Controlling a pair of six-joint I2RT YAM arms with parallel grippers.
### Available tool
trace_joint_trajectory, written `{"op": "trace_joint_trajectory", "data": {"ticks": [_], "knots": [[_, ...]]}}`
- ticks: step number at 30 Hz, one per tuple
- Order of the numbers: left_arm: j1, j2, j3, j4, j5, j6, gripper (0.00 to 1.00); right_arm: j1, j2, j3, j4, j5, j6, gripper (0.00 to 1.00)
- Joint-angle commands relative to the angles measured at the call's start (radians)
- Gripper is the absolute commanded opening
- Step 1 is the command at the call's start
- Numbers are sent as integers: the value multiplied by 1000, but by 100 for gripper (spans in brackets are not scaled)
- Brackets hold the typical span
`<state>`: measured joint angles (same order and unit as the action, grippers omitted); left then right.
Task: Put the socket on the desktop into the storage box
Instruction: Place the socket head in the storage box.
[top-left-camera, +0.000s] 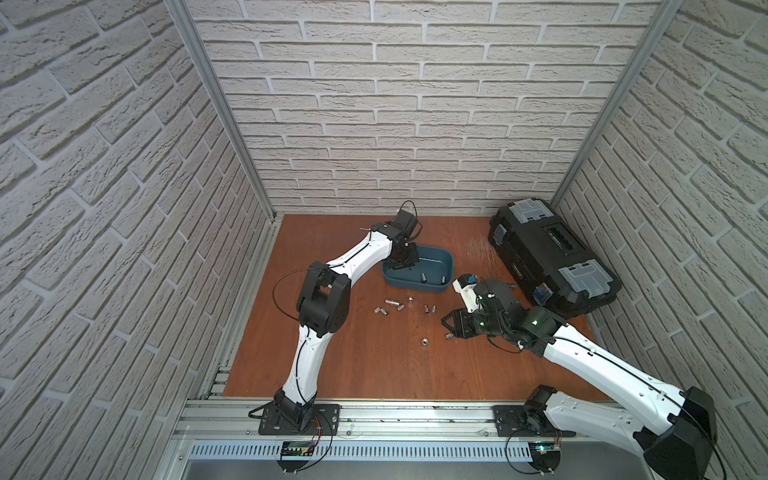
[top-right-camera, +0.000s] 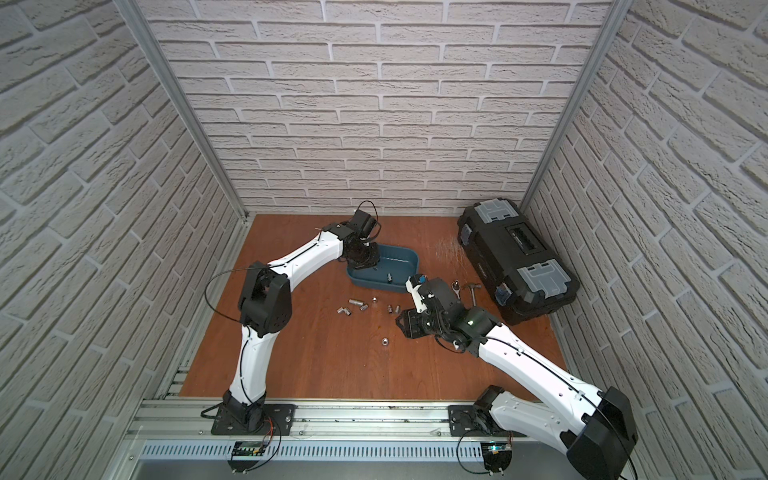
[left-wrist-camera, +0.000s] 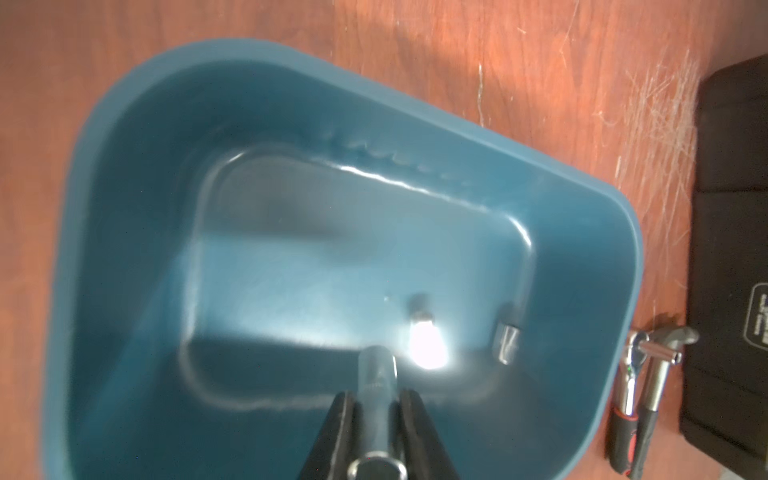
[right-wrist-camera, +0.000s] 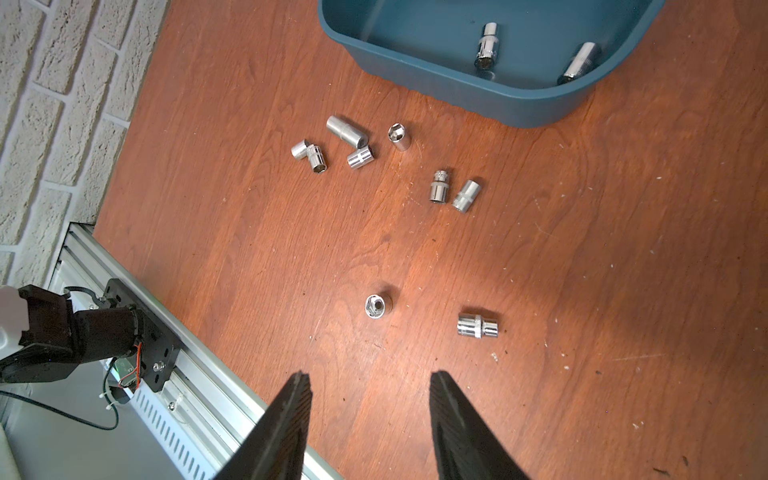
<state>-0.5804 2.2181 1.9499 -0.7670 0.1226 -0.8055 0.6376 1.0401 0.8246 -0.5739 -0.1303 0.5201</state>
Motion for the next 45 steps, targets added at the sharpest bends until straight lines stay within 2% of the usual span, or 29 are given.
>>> {"op": "trace_joint_trajectory", "data": {"ticks": [1,6,12,17,20,29,36,45], "knots": [[15,37,41,29,61,16,16,-12,-22,-5,2,10,6,52],[40,73,32,58,125,15,17,-19,-23,-1,0,9,3,52],[50,75,11,51,117,25,23,-24,-16,5,2,11,2,52],[54,45,4,44,92,41,42,-26,-5,15,-3,6,-2,52],[58,24,4,30,74,53,45,-26,-2,15,-1,6,-2,52],[63,-61,-40,15,23,79,48,-27,3,10,0,7,5,52],[49,-33,-31,4,5,73,45,-27,-3,2,2,4,11,52],[33,100,167,-154,-93,50,35,-28,-45,-14,-14,22,5,52]]}}
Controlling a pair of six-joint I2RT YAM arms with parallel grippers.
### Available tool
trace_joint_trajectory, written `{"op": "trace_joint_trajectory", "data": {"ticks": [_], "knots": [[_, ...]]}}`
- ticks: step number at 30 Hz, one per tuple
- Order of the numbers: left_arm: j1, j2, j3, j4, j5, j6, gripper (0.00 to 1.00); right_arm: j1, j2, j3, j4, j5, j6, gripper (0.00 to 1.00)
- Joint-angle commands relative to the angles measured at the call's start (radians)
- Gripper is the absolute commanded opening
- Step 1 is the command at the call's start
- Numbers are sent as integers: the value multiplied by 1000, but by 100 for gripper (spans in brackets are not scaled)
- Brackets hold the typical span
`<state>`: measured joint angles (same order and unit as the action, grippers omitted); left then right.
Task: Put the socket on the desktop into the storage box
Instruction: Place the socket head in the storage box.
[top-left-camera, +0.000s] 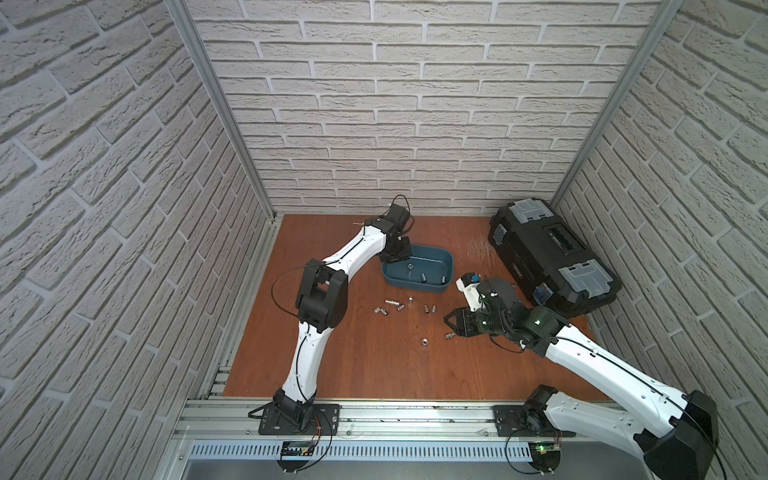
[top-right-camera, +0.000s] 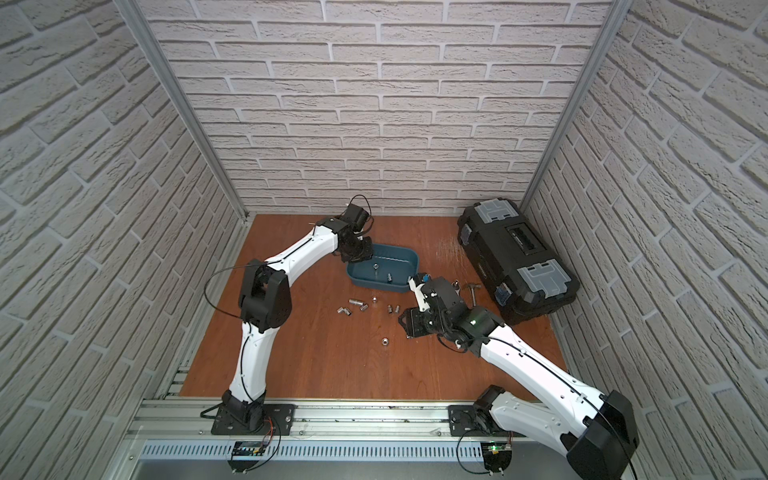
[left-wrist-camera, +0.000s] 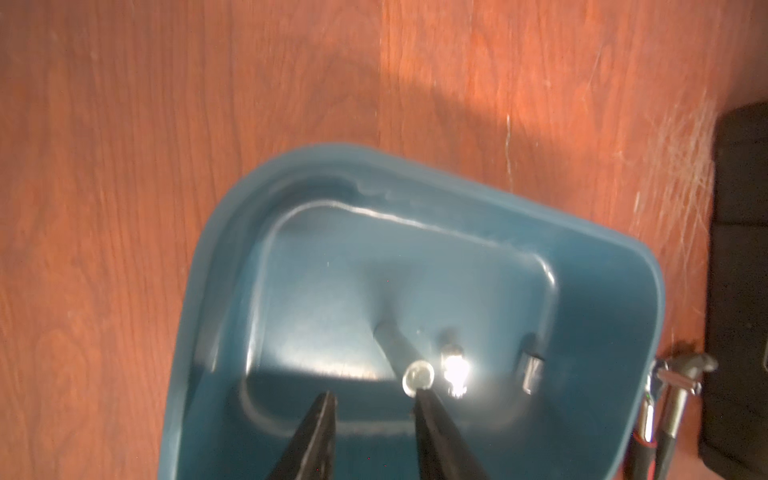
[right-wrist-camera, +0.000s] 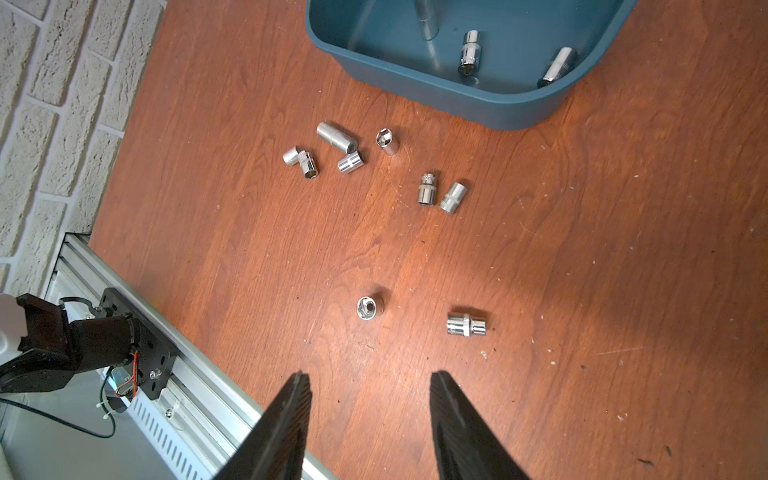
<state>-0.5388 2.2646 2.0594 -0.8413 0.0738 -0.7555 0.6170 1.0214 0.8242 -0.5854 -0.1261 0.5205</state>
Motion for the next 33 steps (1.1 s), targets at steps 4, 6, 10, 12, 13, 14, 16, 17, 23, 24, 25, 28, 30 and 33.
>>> {"op": "trace_joint_trajectory", "data": {"ticks": [4,6,10,12,13,14,16,17,23,24,25,28,30,33], "knots": [[-15,107,109,-124,-48,-5,32,-10,-32,-15,-2,16,0,52],[-16,119,113,-130,-50,-10,31,-14,-34,-16,0,15,-3,52],[-25,139,122,-112,-30,-10,28,-17,-31,-17,1,12,-8,52],[-33,140,125,-96,-14,-10,28,-19,-33,-19,2,11,-8,52],[-37,141,128,-85,-5,-11,28,-19,-32,-22,4,10,-7,52],[-44,141,135,-78,-2,-12,28,-20,-32,-22,5,10,-7,52],[-59,149,156,-71,-3,-5,28,-21,-32,-26,9,8,-6,52],[-66,155,173,-71,-1,-1,28,-22,-33,-28,10,7,-5,52],[-94,181,235,-81,18,10,28,-25,-25,-33,11,2,-5,52],[-99,179,233,-76,24,10,28,-25,-24,-34,12,3,-3,52],[-101,179,234,-76,27,11,28,-25,-24,-37,12,3,-3,52],[-106,173,229,-80,28,14,28,-26,-24,-40,13,1,-2,52],[-105,171,223,-86,28,13,28,-28,-25,-39,15,1,-1,52],[-107,149,196,-77,26,9,29,-28,-26,-36,12,0,-1,52]]}}
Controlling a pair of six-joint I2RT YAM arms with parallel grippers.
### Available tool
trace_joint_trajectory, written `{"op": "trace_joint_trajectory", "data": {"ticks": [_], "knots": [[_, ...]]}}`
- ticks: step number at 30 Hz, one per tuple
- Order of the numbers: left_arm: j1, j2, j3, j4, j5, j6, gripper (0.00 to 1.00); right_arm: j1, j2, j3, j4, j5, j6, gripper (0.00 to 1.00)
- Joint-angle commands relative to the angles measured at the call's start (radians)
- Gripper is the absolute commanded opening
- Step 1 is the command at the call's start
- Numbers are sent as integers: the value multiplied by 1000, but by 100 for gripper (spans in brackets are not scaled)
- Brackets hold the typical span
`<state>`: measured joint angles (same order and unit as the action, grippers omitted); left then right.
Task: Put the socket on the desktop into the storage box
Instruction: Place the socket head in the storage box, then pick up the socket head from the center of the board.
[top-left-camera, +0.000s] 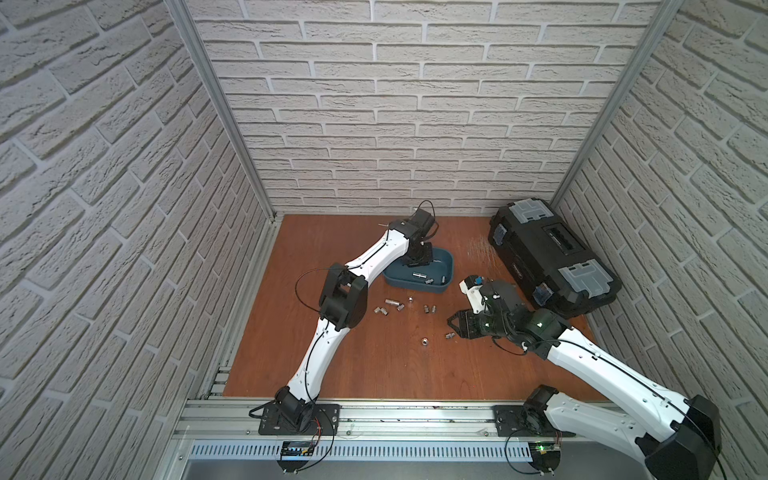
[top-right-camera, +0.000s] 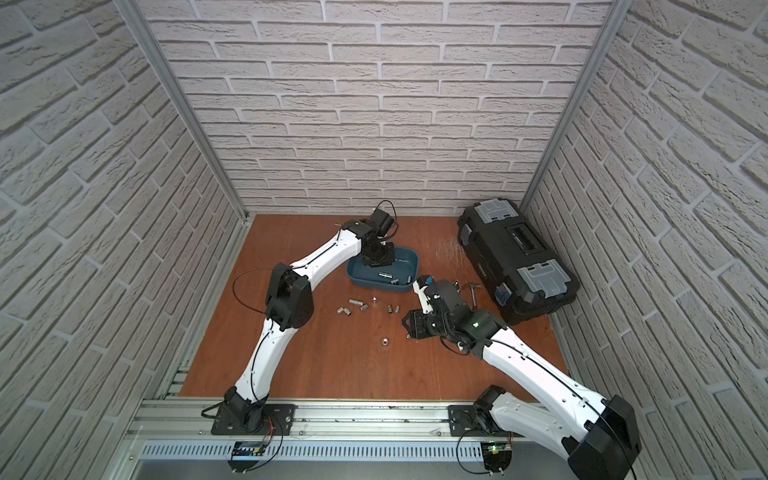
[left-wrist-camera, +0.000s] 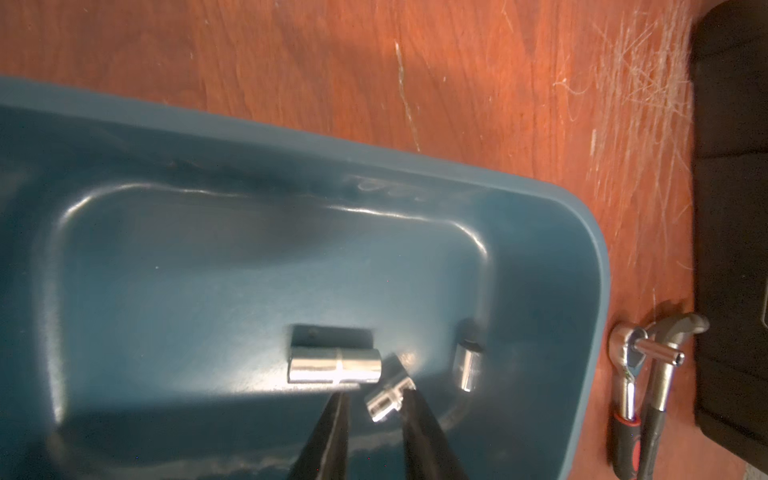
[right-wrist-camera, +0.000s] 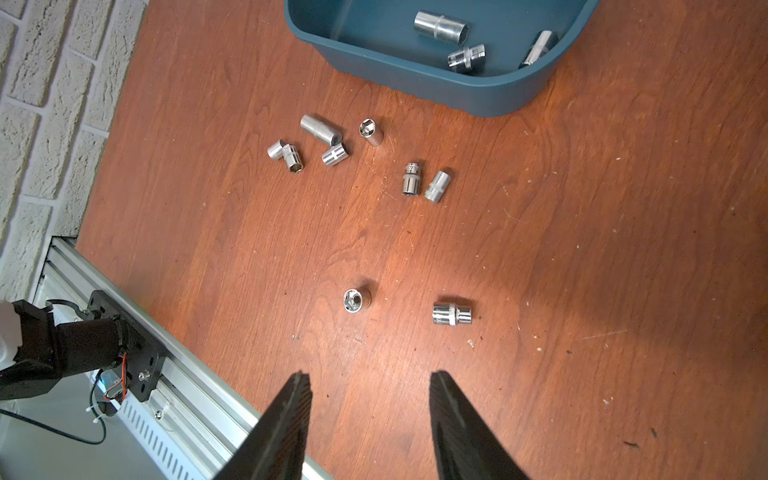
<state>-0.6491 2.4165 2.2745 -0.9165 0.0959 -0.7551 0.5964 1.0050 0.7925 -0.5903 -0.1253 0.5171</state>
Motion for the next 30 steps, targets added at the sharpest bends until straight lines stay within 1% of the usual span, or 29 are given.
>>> {"op": "trace_joint_trajectory", "data": {"ticks": [1,6,9,15,23,30], "knots": [[2,-21,-40,12,7,7,31,-7,-9,-2,13,-1,3,52],[-1,-146,-186,101,20,5,35,-9,-16,0,-1,7,7,52],[-4,-243,-313,171,51,8,38,-10,-17,6,-18,18,17,55],[-26,-452,-564,286,78,18,42,-12,-14,33,-89,27,14,56],[-68,-667,-837,410,121,8,48,-12,4,55,-184,72,8,58],[-123,-799,-1006,454,81,-17,51,-9,50,65,-205,101,29,58]]}}
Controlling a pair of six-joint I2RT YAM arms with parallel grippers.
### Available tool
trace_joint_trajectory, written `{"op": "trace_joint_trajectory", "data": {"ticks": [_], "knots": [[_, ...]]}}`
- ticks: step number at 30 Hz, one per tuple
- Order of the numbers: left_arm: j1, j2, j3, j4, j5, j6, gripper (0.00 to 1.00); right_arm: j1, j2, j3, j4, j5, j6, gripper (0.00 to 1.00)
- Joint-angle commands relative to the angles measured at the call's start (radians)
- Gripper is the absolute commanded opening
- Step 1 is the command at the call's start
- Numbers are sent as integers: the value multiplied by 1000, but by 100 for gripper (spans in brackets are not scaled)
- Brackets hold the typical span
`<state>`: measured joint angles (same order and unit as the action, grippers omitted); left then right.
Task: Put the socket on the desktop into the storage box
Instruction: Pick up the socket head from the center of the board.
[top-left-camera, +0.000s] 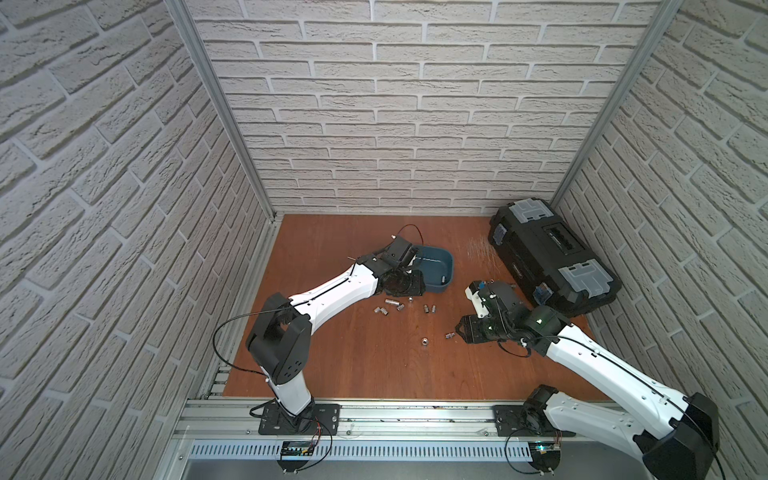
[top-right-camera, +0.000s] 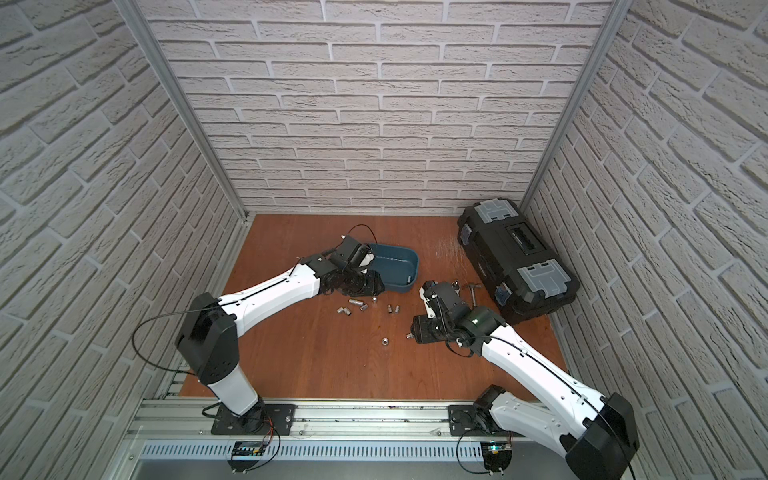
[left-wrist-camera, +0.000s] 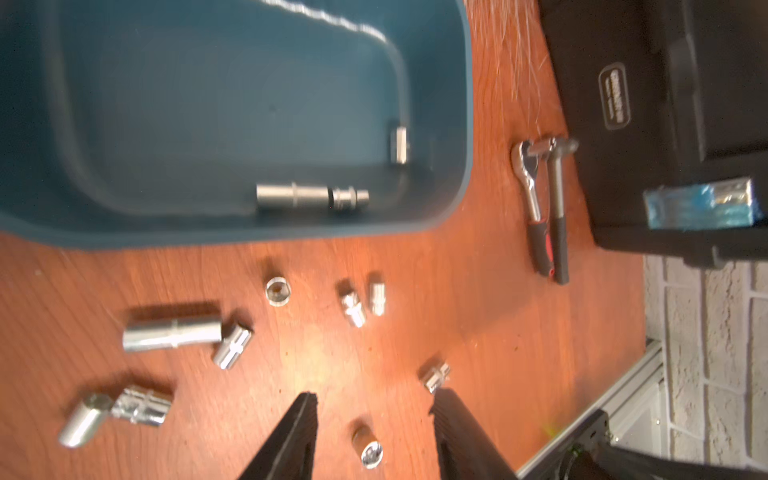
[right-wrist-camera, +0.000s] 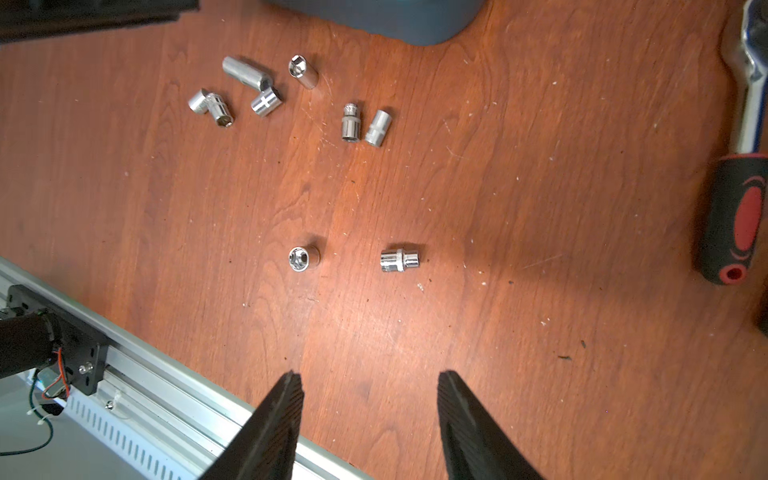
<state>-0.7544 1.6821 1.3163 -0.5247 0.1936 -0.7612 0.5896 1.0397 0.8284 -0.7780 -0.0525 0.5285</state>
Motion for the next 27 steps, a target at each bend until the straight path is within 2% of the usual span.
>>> {"op": "trace_joint_trajectory", "data": {"ticks": [1,13,27], "knots": [[-24,-85,-80,82,-22,-27,52,0,26,31,-22,41,18,58],[-115,-271,-347,144,-135,-124,54,33,177,60,-9,68,64,60],[-180,-399,-481,142,-179,-186,56,72,381,109,36,90,10,62]]}}
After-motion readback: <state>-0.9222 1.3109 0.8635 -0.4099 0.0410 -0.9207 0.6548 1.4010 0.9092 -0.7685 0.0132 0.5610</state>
